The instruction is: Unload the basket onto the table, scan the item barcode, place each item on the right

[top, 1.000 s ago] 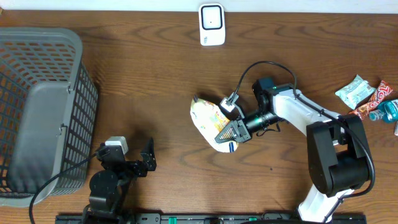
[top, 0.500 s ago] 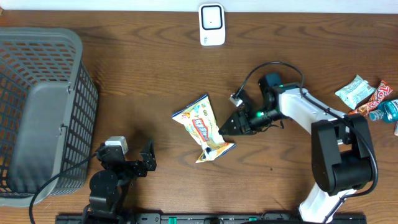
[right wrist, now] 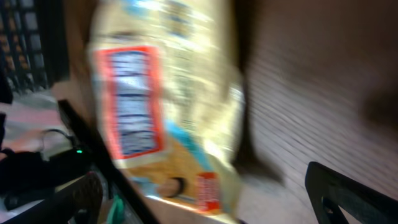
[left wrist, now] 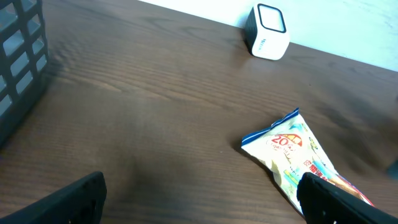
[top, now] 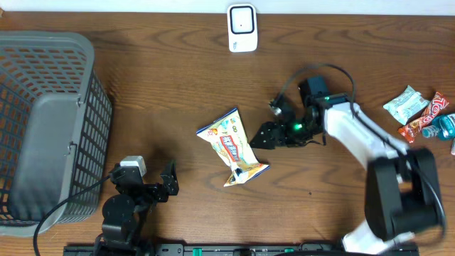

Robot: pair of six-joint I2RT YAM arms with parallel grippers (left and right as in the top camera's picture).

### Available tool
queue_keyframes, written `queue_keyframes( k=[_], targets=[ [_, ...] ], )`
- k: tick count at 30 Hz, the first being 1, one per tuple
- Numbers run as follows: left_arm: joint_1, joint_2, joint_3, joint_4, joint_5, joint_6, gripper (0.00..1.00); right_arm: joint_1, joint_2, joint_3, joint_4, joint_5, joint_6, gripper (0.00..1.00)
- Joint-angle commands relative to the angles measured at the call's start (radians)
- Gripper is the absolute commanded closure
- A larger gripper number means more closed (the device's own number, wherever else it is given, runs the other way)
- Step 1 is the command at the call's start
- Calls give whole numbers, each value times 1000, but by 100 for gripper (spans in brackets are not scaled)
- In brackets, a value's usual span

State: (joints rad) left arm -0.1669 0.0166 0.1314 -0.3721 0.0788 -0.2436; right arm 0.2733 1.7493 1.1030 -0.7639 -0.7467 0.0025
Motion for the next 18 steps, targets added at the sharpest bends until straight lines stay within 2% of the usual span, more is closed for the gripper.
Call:
queue_keyframes(
  k=[1,3,5,8,11,15,16,18],
  targets=[
    [-4,-5,-16,-17,-5,-9,2,129,-154,26,32,241,0,1],
    [-4,-5,-16,-17,-5,-9,2,255,-187,26,54,548,58,1],
    [-4,-5,-16,-17,-5,-9,2,354,-177,24,73,719,89,1],
    [-4,-5,-16,-17,-5,-10,2,485,-117,23,111,862,122,1],
    [-4,-5,-16,-17,-5,-9,2,570,-14,23,138,1023,181,6],
    [-4,-5,-16,-17,-5,-9,2,657,110,23,176,1142,183,6],
    [-4,-5,-16,-16,-5,-9,2,673,127,23,180,1158,184,8],
    [-4,-5,-16,-17,-5,-9,2,702,159,23,182,1191,187,23]
  ],
)
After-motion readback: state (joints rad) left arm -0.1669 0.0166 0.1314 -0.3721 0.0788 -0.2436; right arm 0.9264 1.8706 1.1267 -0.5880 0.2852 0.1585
